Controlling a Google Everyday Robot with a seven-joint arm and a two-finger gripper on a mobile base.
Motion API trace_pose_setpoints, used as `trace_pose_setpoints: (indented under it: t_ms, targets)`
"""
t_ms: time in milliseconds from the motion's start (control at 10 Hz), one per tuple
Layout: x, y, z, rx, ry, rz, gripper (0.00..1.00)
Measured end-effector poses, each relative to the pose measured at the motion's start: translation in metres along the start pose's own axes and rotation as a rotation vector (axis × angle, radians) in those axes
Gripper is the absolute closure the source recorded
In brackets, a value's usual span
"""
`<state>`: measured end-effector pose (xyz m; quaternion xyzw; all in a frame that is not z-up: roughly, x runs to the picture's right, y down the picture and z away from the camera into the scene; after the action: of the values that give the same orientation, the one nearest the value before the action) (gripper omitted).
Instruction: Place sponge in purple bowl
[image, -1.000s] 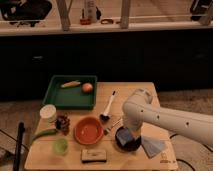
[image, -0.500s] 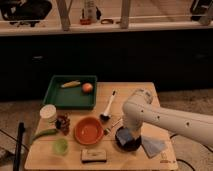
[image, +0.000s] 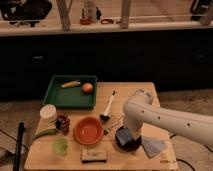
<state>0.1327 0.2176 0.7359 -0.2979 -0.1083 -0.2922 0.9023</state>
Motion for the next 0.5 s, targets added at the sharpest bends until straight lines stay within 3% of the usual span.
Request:
trace_pose_setpoints:
  t_ms: [300,500]
  targets:
    - [-0.0006,0.0026,-0.0026,0.008,-0.016,-0.007,0.27]
    - [-0.001,0.004,-0.0049,0.011,-0.025,-0.012,0.2]
